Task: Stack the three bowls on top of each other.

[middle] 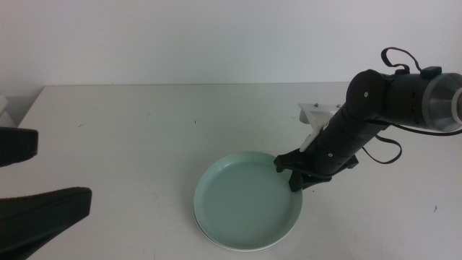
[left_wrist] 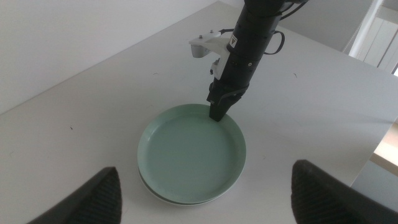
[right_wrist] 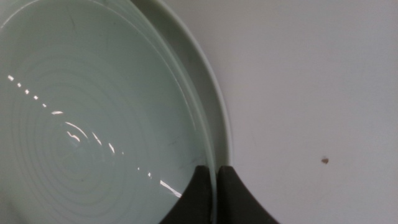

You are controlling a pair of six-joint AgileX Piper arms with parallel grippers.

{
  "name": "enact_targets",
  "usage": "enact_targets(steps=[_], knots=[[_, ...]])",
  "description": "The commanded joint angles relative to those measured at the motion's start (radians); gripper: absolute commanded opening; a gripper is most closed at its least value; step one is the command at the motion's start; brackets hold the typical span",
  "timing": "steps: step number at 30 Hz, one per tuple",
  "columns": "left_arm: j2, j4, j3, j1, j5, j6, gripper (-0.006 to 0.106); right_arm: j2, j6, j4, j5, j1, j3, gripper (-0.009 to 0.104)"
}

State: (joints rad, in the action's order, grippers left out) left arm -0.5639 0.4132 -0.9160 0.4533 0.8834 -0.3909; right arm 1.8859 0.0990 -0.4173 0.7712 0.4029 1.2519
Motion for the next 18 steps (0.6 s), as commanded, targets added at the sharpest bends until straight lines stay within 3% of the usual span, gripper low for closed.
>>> enact_targets(steps=[1, 8, 15, 18], knots=[[-0.006, 0.024, -0.023, 0.006, -0.067, 0.004, 0.103, -0.048, 0.012, -0.015, -0.025, 0.002, 0.022, -0.001], [-0.006, 0.024, -0.023, 0.006, -0.067, 0.004, 0.103, -0.05, 0.022, -0.015, -0.021, 0.002, 0.024, 0.013], [-0.006, 0.024, -0.023, 0.006, -0.067, 0.004, 0.103, -0.061, 0.049, -0.023, 0.025, 0.002, 0.066, 0.043], [-0.006, 0.024, -0.023, 0.006, -0.067, 0.004, 0.103, -0.083, 0.049, -0.02, 0.032, 0.001, 0.097, 0.05]])
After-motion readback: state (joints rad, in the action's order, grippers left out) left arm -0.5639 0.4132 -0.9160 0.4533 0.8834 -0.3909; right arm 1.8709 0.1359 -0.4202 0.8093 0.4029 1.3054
